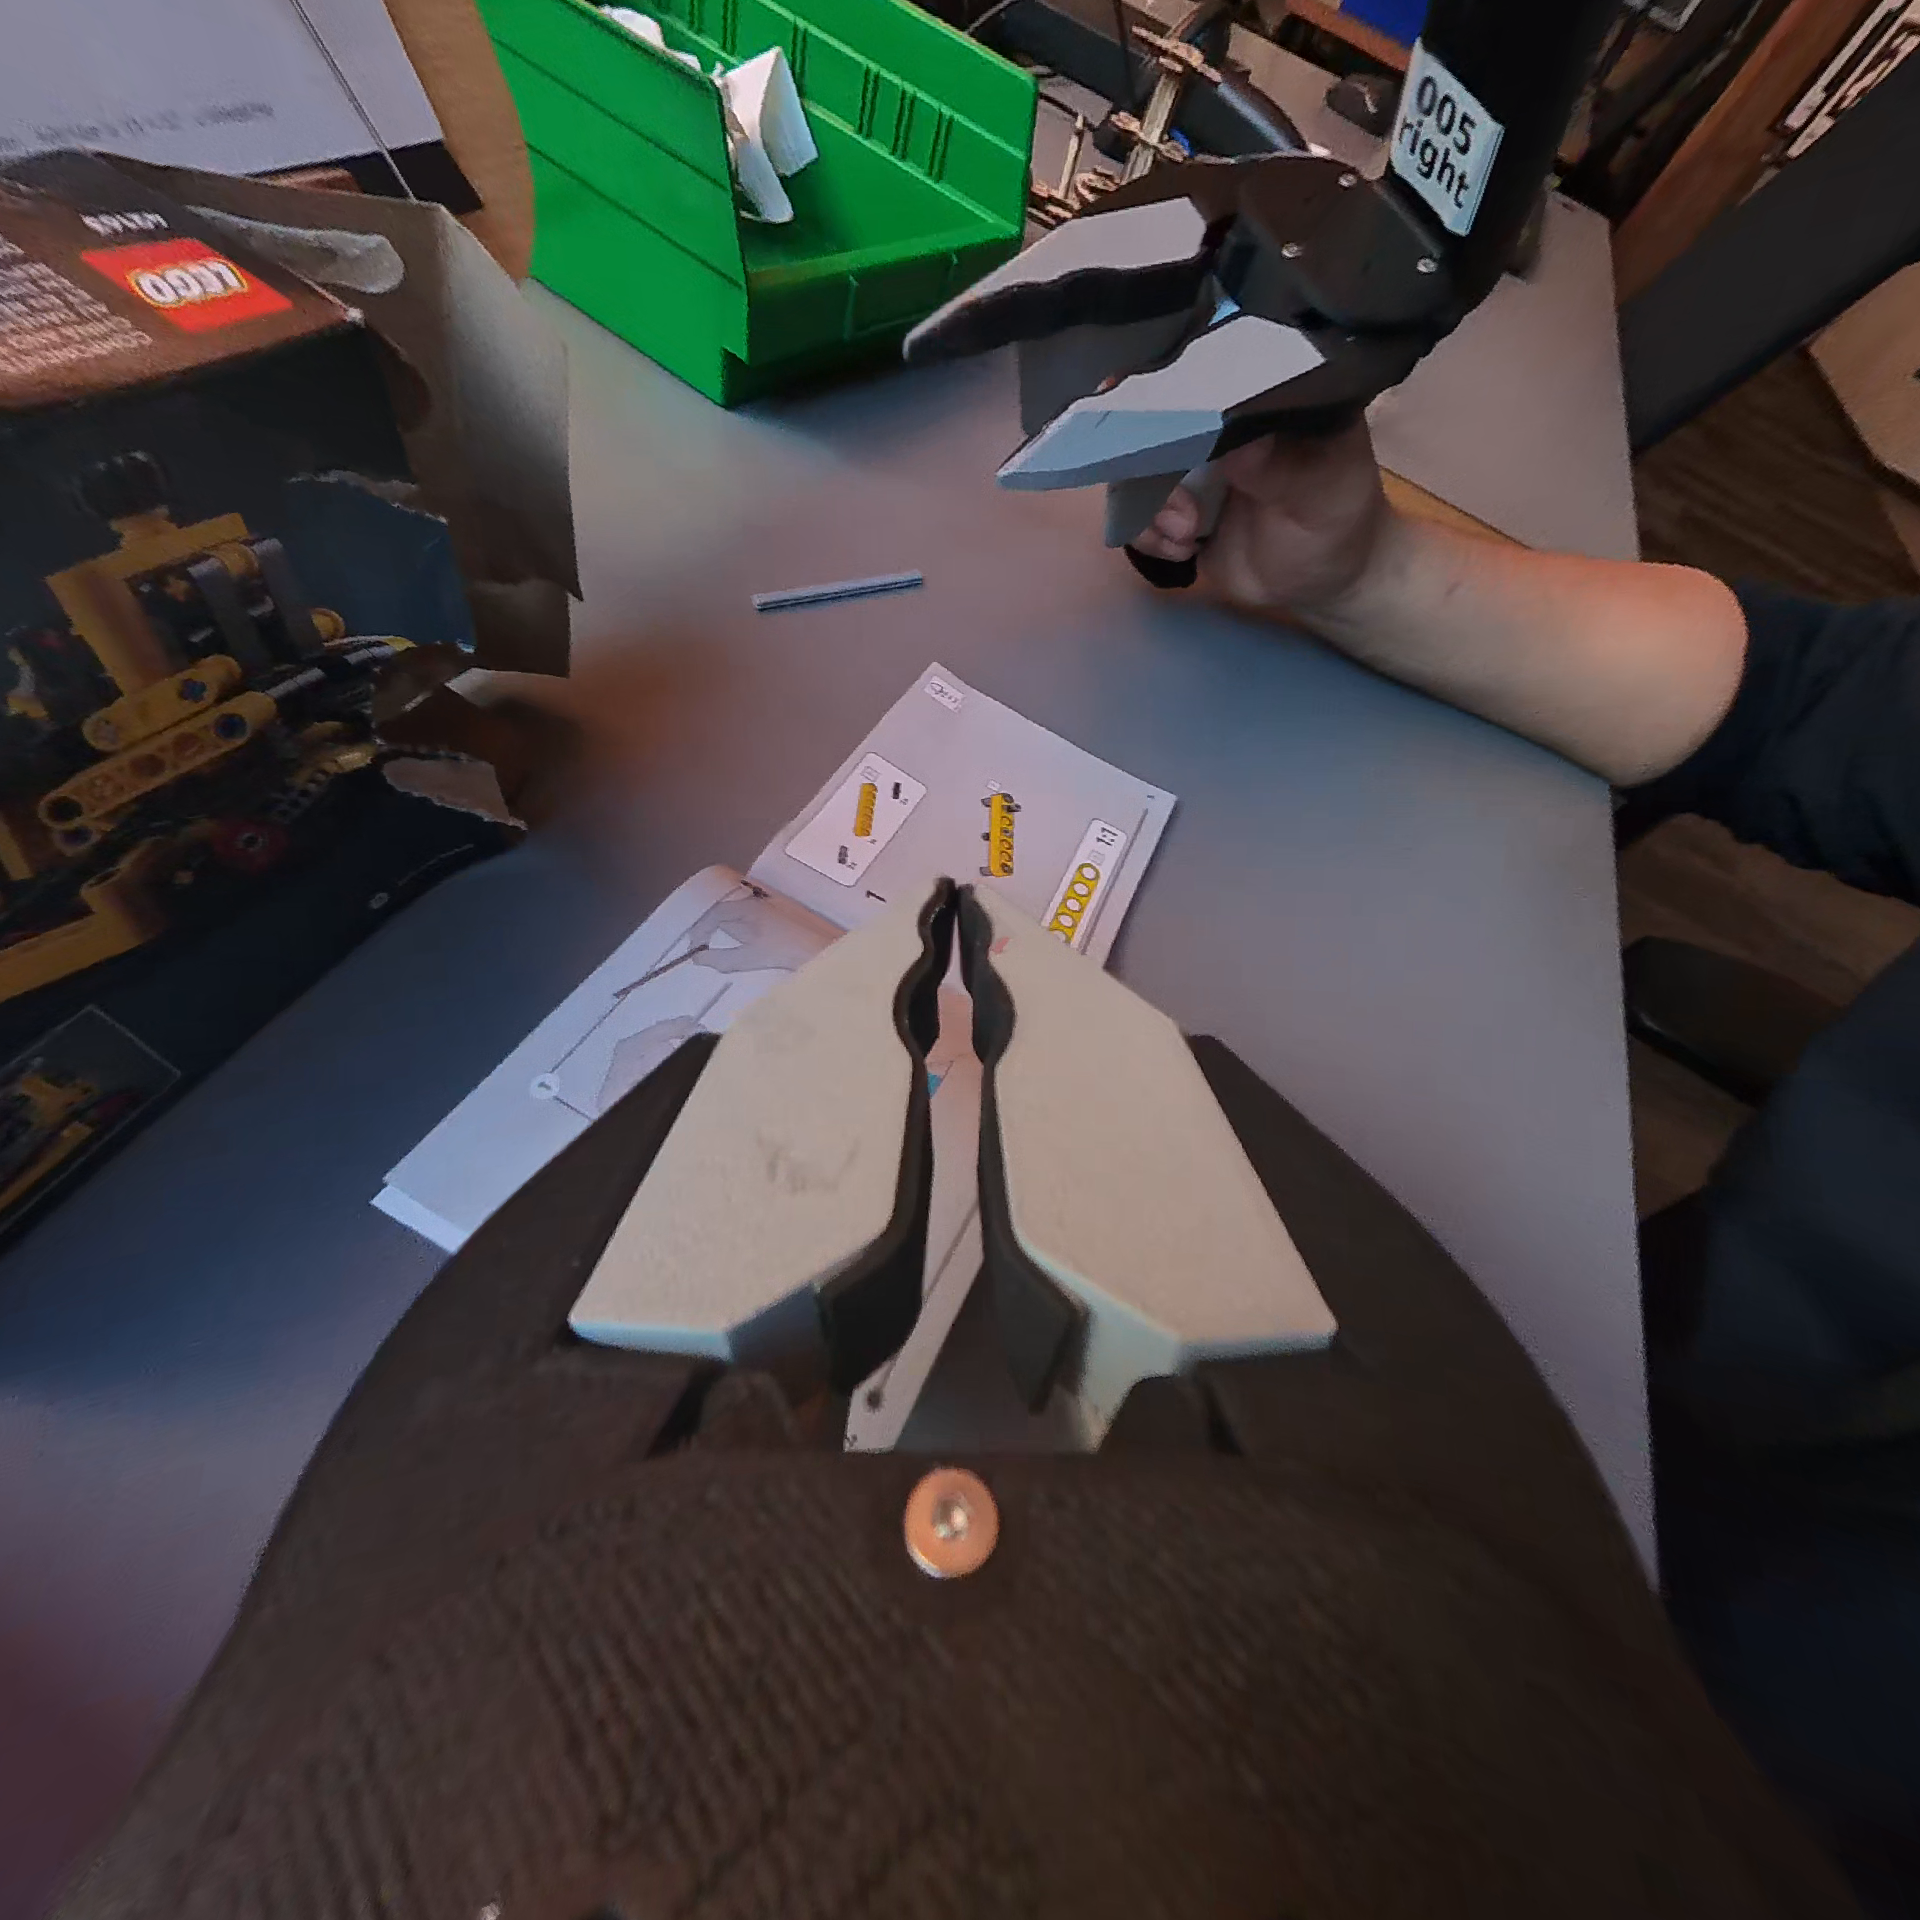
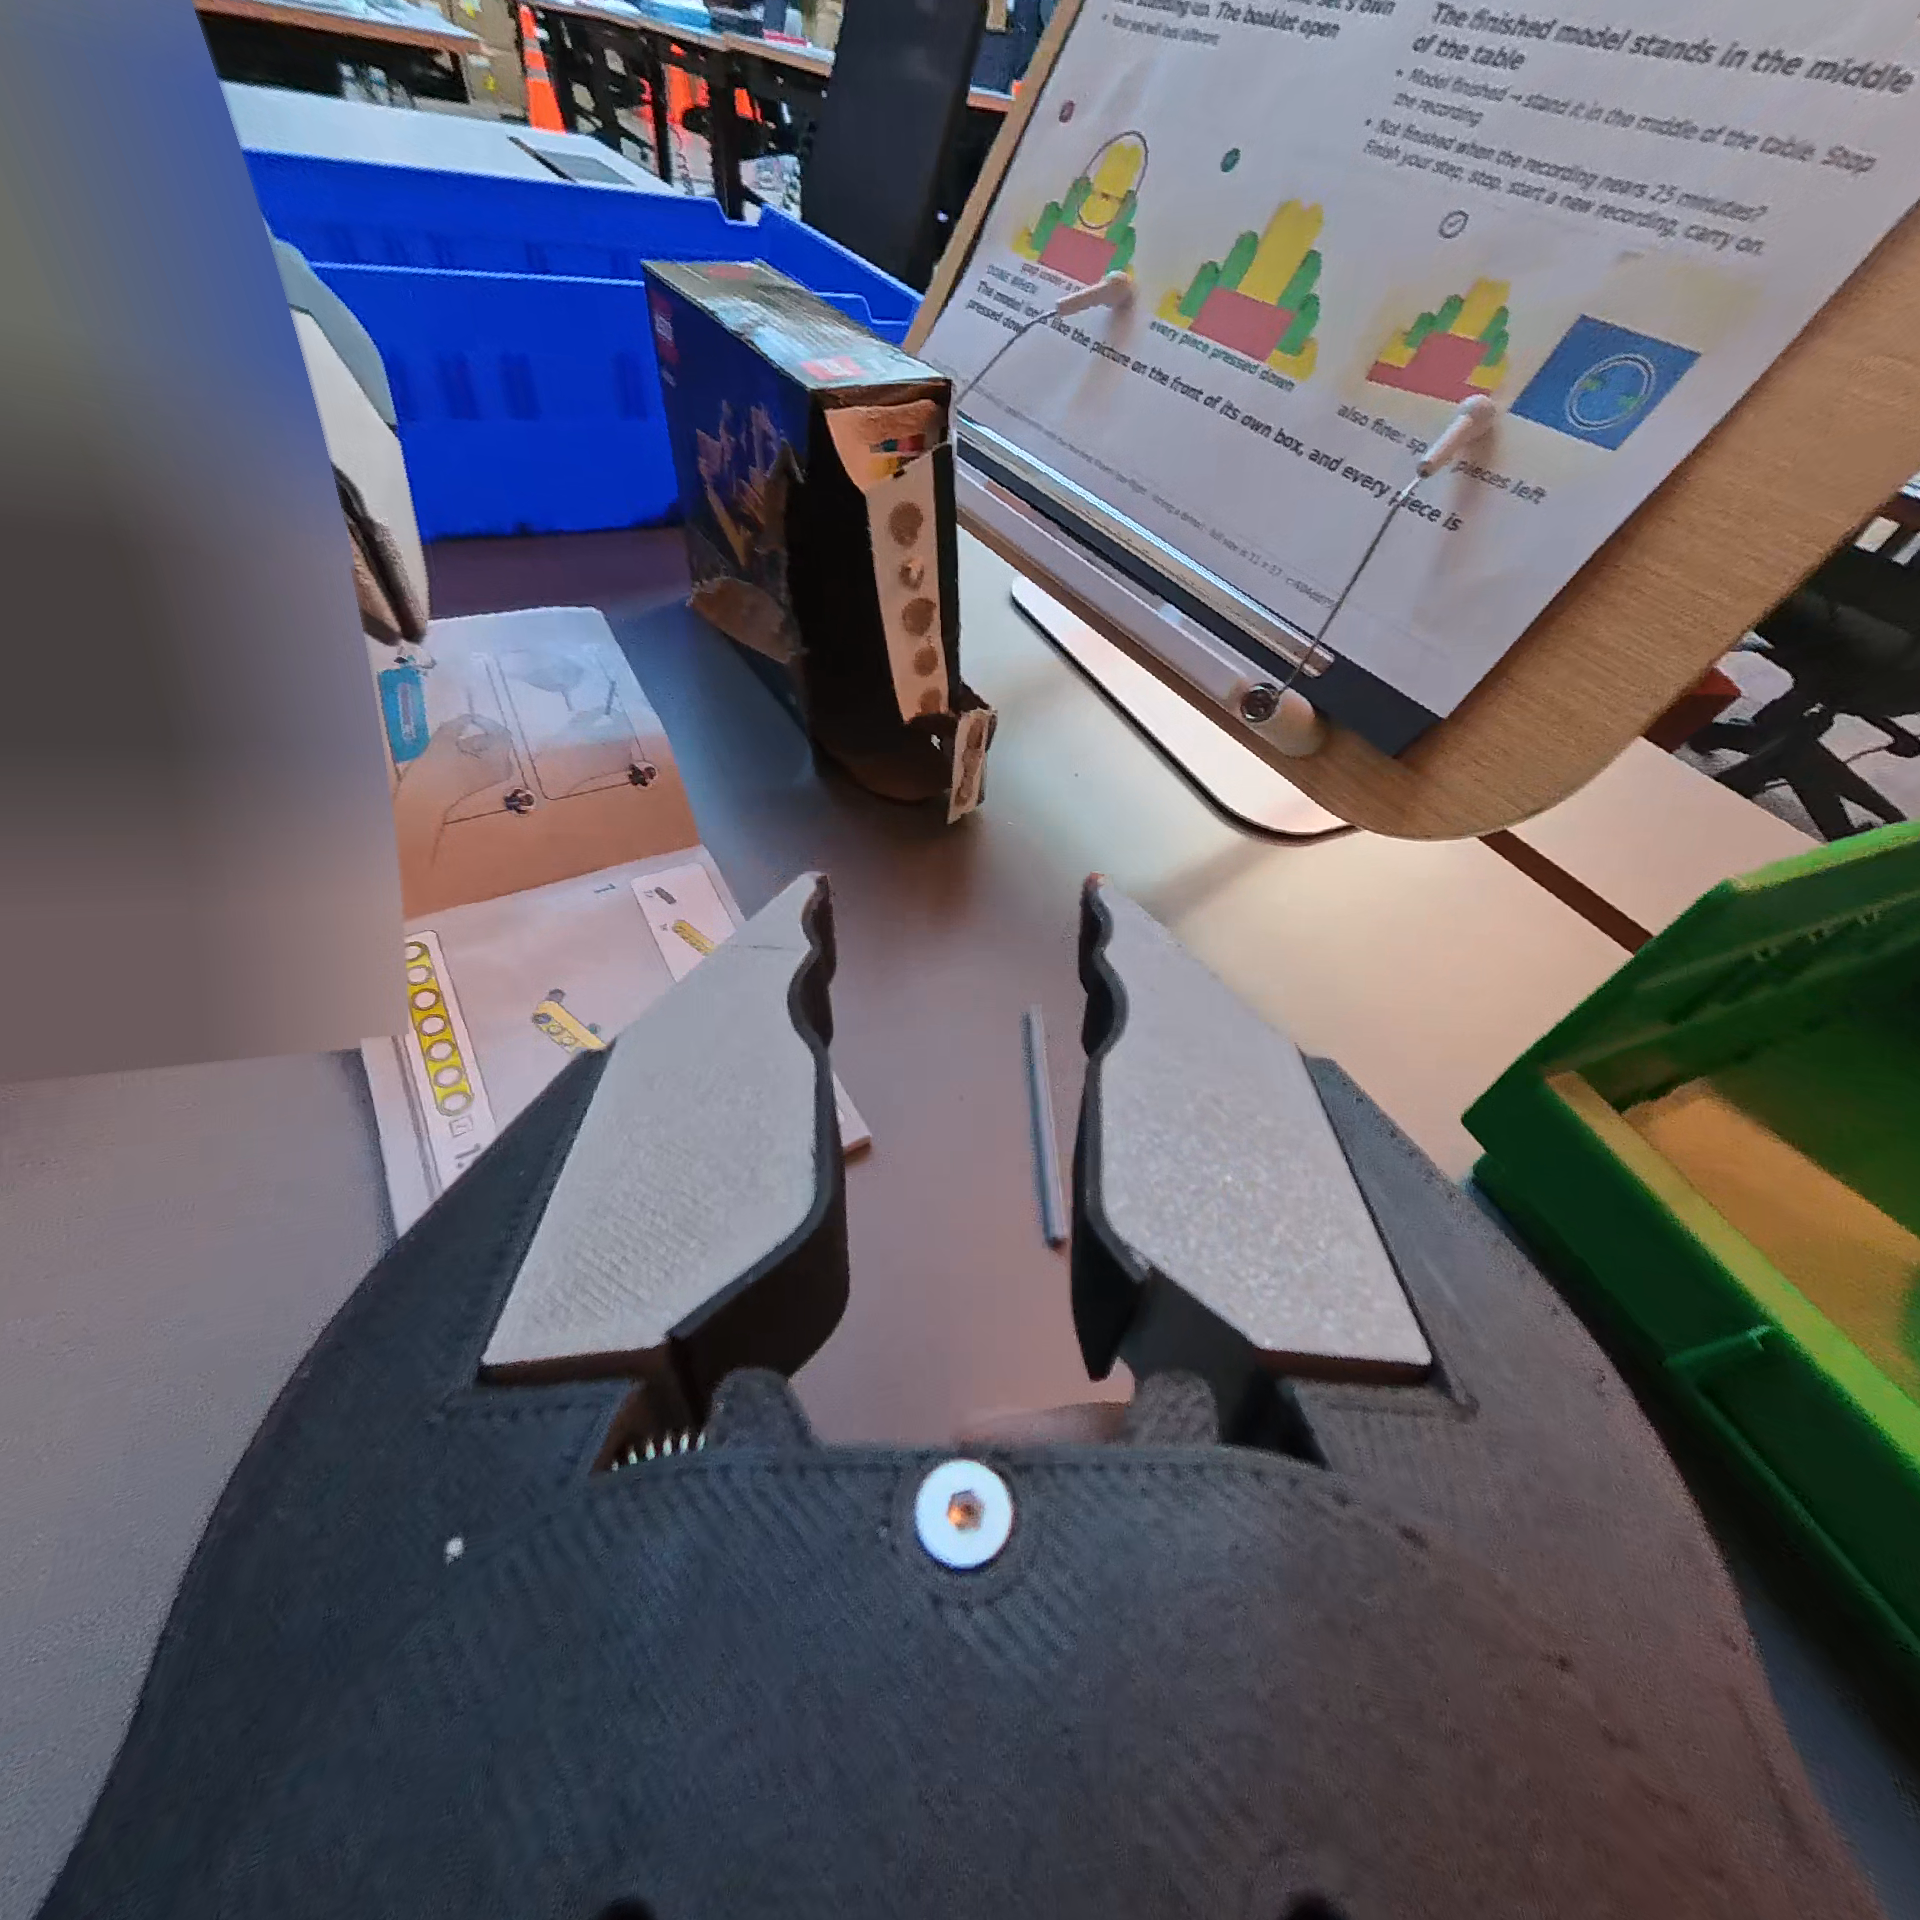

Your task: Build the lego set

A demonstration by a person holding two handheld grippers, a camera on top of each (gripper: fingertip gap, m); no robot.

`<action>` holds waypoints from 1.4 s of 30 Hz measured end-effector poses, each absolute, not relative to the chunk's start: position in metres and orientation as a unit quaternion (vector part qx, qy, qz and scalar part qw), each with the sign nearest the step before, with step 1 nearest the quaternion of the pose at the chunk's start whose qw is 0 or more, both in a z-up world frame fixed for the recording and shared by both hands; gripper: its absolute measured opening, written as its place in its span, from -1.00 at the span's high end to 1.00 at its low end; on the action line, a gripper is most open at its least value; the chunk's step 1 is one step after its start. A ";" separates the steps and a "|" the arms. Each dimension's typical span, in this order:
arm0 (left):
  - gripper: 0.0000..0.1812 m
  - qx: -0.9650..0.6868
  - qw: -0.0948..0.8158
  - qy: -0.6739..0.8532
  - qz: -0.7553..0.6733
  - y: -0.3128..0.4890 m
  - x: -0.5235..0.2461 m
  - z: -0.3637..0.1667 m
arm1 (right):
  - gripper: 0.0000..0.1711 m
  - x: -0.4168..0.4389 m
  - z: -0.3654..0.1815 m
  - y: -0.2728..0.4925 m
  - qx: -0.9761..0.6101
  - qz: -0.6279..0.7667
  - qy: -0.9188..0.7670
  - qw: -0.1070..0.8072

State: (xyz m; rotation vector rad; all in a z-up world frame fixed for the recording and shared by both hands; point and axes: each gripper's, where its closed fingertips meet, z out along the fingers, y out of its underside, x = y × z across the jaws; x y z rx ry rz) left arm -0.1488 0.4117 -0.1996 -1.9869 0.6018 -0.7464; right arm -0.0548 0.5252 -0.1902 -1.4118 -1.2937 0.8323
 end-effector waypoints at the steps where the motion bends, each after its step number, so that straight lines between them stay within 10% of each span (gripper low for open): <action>1: 1.00 -0.804 0.454 0.245 -0.297 0.412 -0.150 -0.199 | 0.47 -0.054 -0.191 0.527 -0.586 0.342 -0.536 0.503; 42: 0.82 -0.755 0.515 0.249 -0.321 0.409 -0.138 -0.179 | 0.33 -0.037 -0.217 0.562 -0.667 0.288 -0.482 0.490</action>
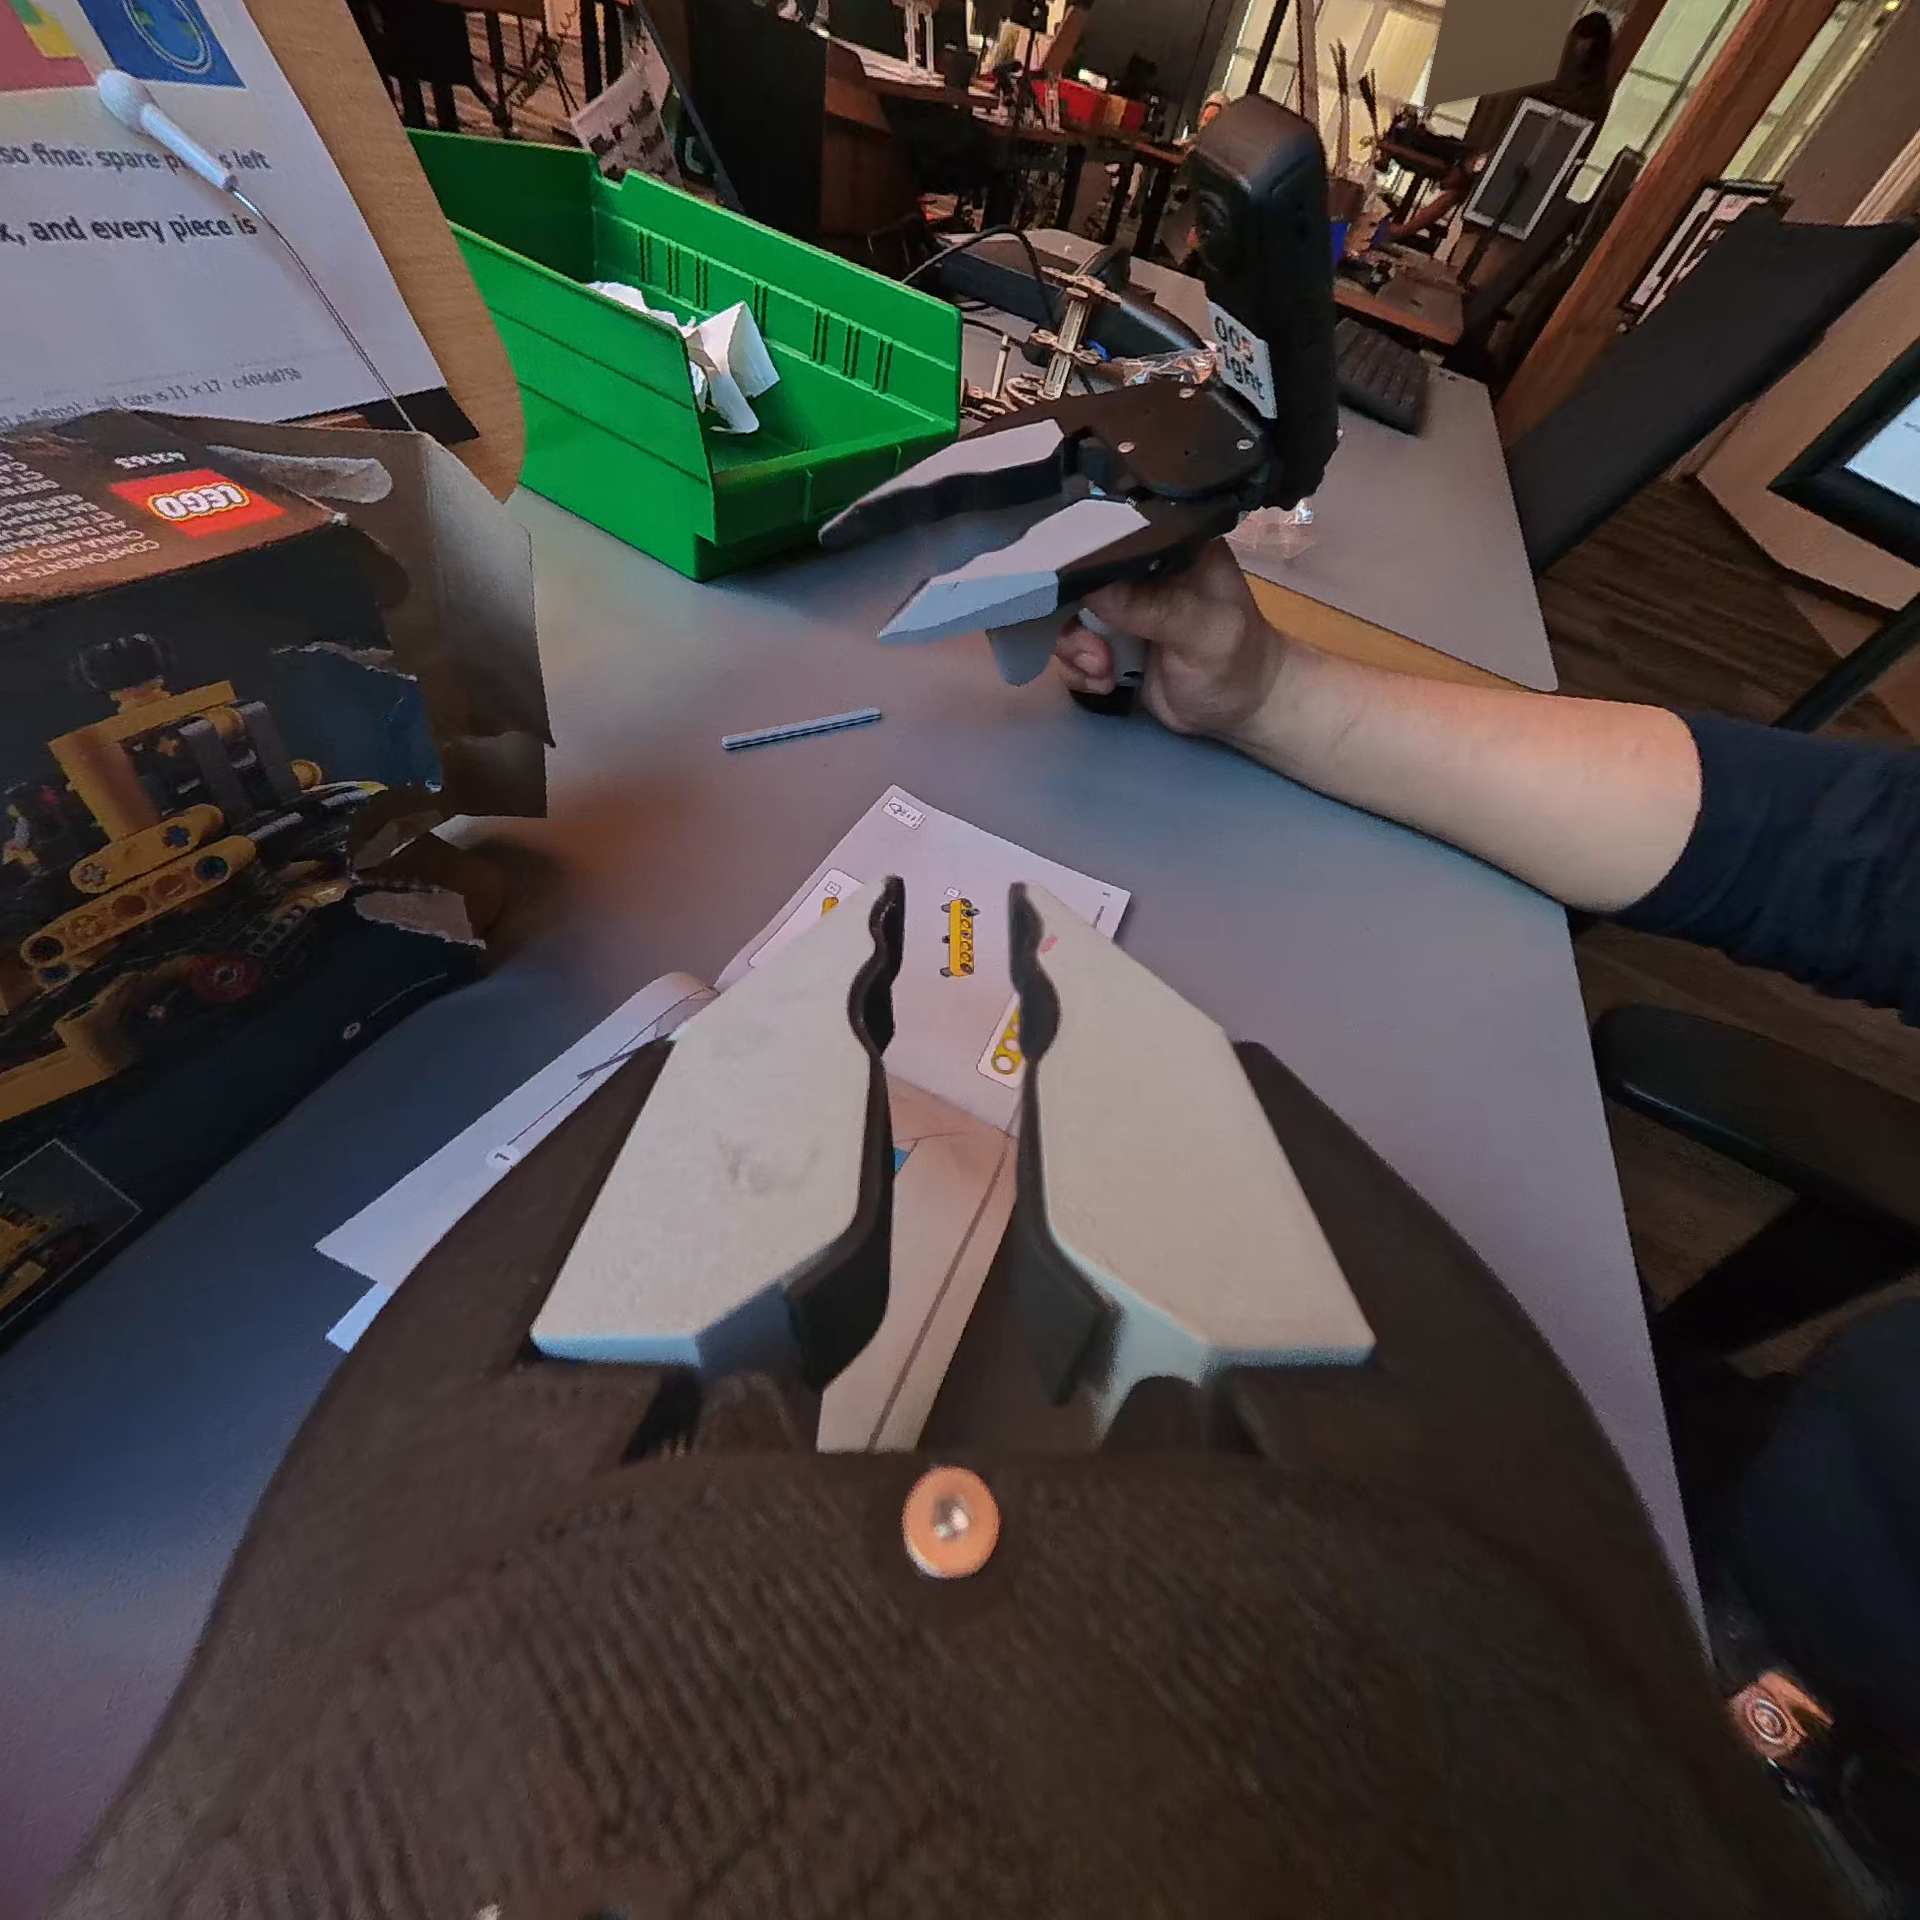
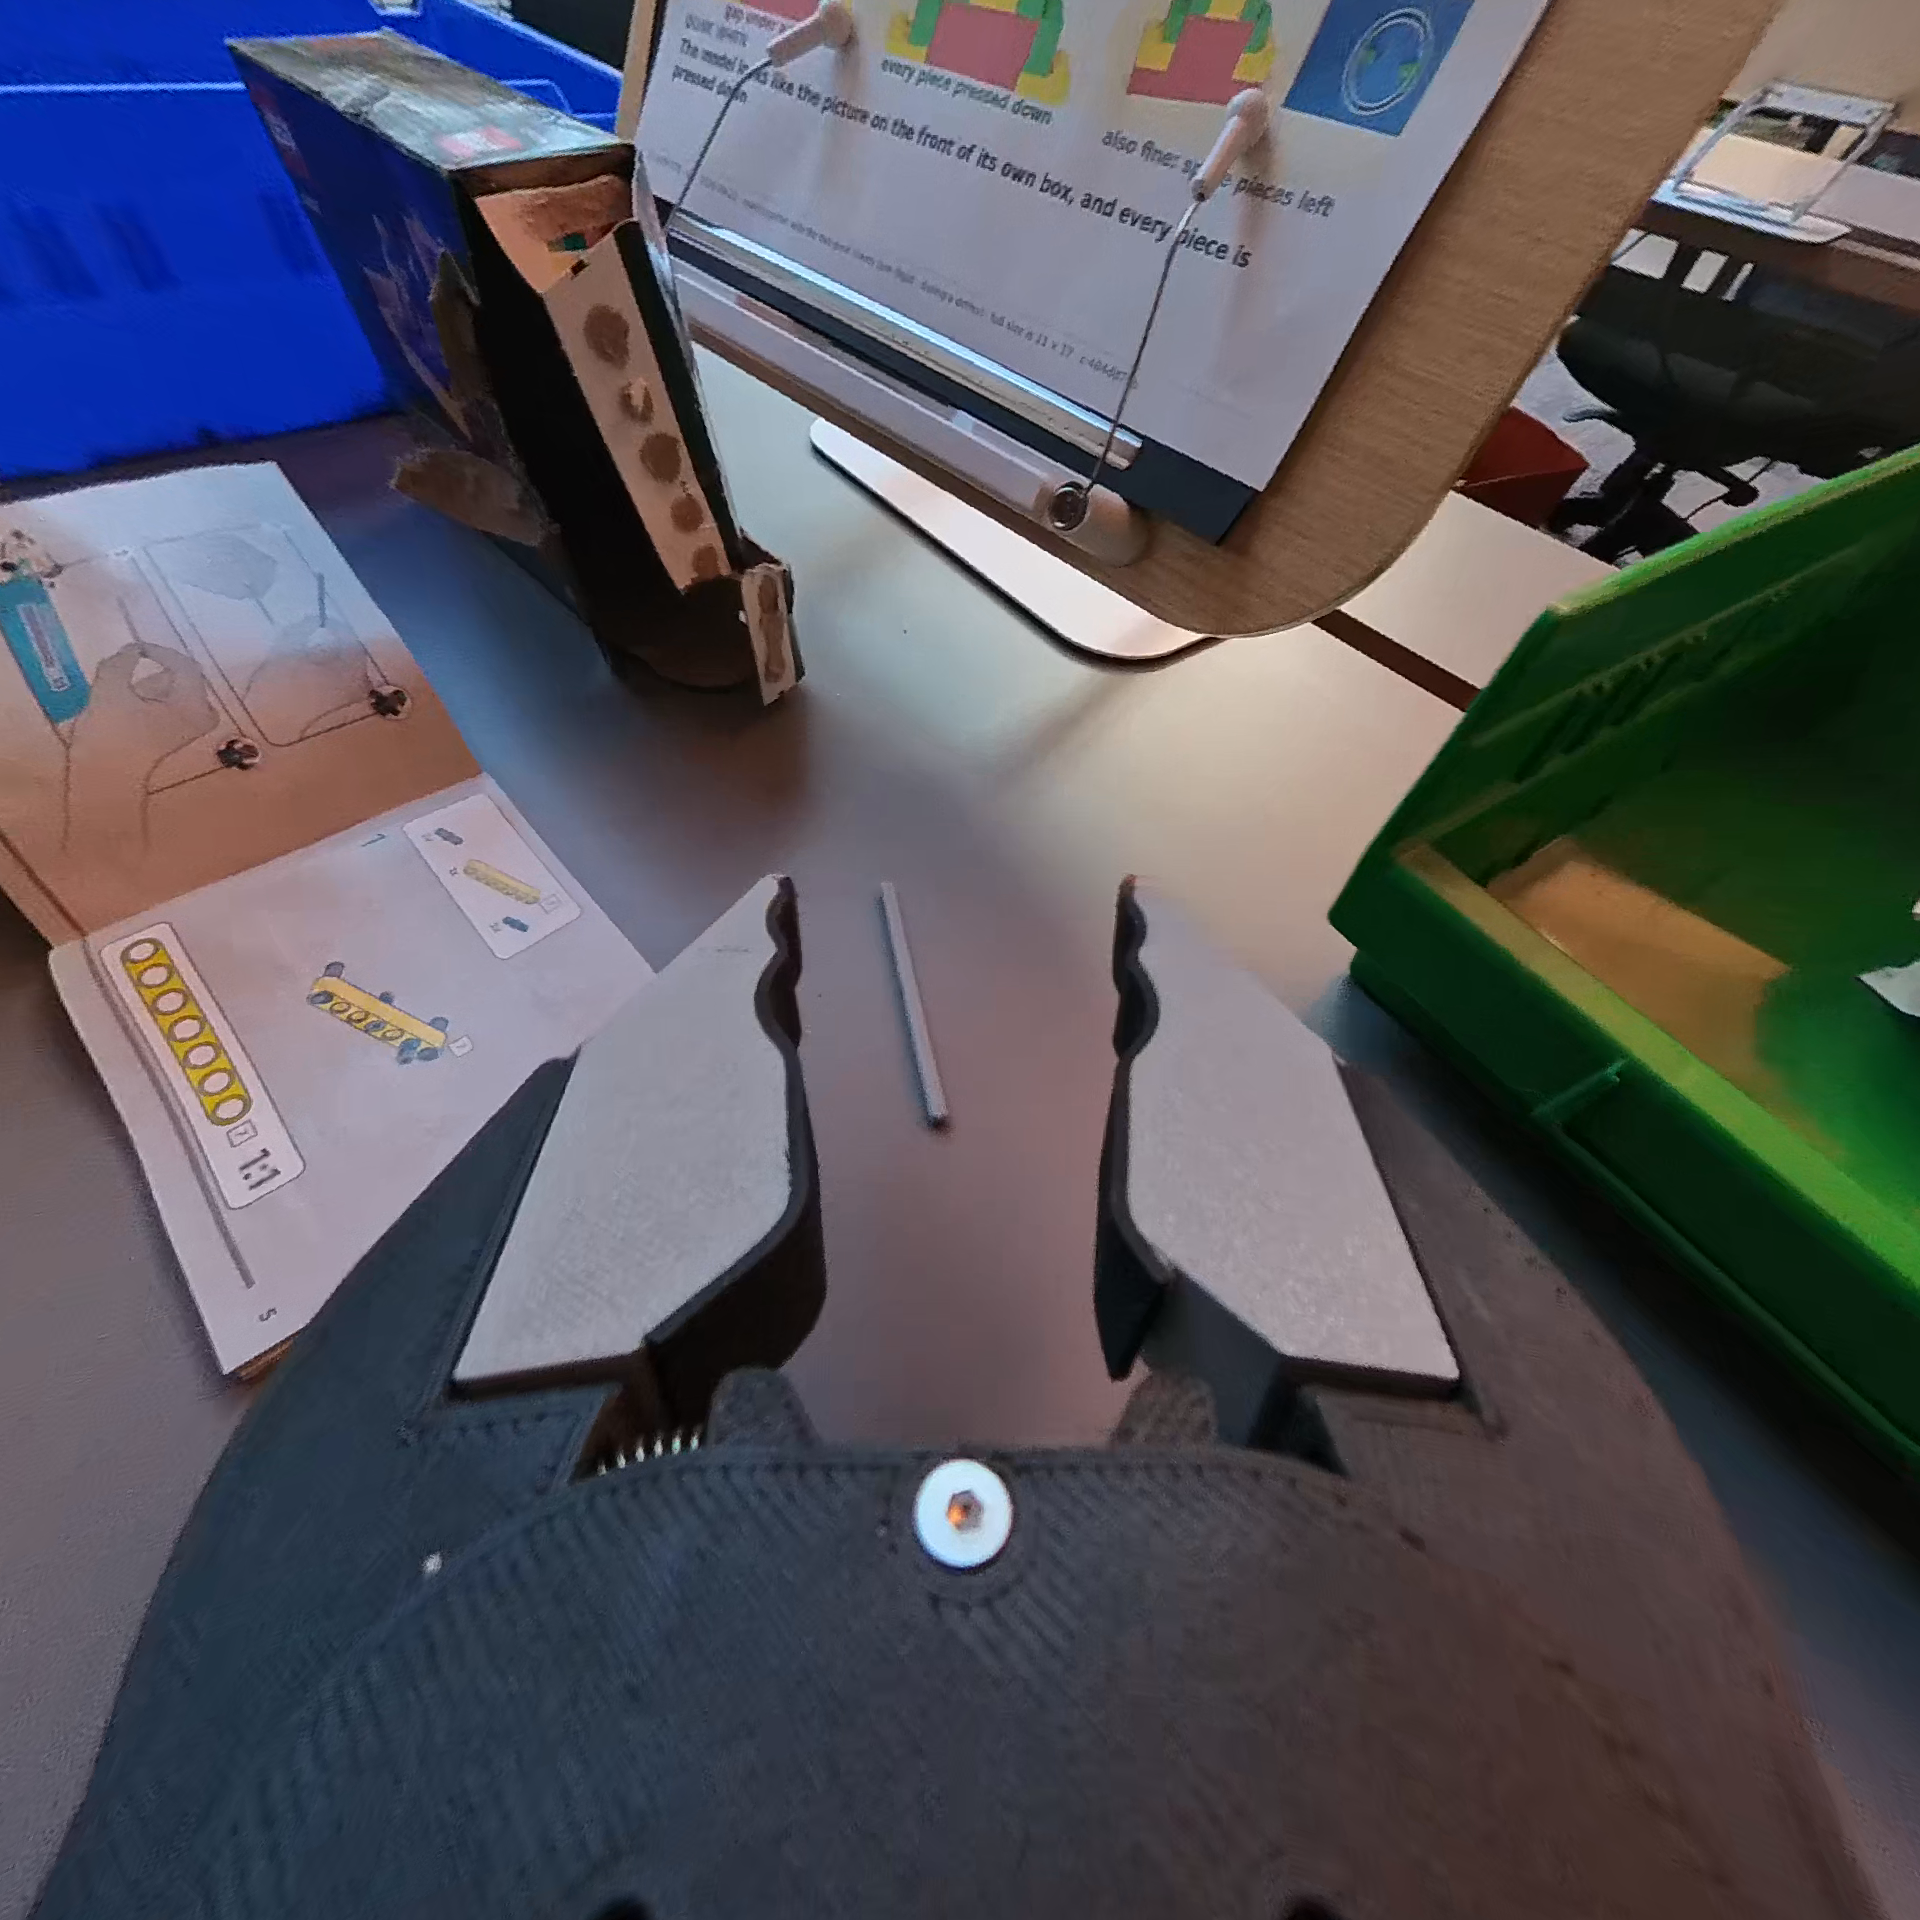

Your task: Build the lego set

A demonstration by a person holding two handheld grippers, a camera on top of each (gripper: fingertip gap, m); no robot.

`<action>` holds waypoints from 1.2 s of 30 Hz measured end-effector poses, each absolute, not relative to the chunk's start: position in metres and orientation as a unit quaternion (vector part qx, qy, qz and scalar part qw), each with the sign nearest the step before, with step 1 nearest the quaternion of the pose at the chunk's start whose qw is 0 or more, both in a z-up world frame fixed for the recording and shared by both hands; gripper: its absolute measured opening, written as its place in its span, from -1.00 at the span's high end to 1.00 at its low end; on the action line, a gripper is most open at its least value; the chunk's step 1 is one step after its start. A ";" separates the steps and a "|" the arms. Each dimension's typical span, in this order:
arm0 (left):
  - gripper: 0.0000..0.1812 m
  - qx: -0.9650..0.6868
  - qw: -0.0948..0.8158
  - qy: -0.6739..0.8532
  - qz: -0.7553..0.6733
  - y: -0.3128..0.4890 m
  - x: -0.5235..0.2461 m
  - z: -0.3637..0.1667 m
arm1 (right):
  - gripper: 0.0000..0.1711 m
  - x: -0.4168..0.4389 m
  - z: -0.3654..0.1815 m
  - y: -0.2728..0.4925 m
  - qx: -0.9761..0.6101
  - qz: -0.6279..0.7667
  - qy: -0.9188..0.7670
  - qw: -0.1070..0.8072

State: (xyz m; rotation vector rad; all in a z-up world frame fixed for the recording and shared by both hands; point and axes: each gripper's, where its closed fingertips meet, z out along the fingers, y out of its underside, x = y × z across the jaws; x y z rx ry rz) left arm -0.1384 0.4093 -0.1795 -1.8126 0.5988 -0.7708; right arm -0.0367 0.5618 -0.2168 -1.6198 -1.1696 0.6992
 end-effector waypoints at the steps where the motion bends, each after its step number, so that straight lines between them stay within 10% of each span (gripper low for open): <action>1: 0.81 -0.754 0.515 0.250 -0.323 0.409 -0.138 -0.179 | 0.33 -0.037 -0.217 0.561 -0.665 0.288 -0.485 0.489; 20: 0.56 -0.828 0.504 0.199 -0.146 0.461 -0.300 -0.080 | 0.39 -0.038 -0.215 0.556 -0.658 0.325 -0.488 0.472; 36: 0.65 -0.957 0.278 0.045 -0.066 0.487 -0.477 -0.224 | 0.40 -0.033 -0.213 0.565 -0.672 0.333 -0.462 0.474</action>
